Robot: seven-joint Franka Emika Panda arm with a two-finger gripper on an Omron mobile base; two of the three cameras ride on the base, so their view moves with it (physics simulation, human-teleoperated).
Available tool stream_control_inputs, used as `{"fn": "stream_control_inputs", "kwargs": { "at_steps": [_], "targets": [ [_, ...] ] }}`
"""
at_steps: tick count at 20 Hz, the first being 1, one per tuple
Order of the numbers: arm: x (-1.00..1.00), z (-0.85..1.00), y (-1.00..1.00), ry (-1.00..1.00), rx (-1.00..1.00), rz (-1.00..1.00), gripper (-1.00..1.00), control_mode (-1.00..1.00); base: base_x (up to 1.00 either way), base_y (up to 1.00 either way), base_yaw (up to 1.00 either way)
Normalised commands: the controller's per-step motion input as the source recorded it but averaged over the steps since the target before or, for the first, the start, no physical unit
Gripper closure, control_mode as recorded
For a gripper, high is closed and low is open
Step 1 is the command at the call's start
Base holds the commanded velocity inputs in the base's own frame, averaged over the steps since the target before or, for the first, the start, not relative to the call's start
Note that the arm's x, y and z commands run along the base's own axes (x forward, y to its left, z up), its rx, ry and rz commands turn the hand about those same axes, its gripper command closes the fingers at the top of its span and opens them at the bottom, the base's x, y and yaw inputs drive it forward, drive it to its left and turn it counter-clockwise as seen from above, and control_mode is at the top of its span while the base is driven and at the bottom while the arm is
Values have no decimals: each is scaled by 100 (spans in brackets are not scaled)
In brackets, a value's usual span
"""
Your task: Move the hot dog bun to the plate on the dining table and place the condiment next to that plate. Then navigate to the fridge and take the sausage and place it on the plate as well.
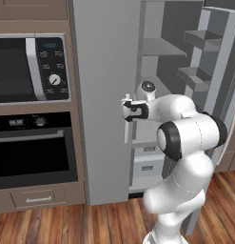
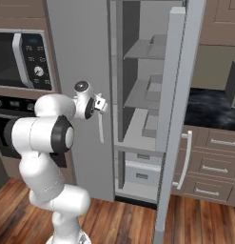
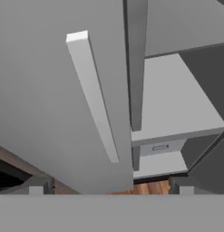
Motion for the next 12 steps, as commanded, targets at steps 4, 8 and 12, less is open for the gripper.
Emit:
{"fn": "stream_control_inputs", "kwargs": {
  "at_steps": [4, 8, 12],
  "targets": [
    [55, -31, 0, 0, 3, 0, -100, -100, 0, 0, 0],
    [54, -27, 0, 0, 1, -1, -100, -100, 0, 0, 0],
    [52, -22, 3, 0, 0, -1, -100, -100, 0, 0, 0]
  ]
}}
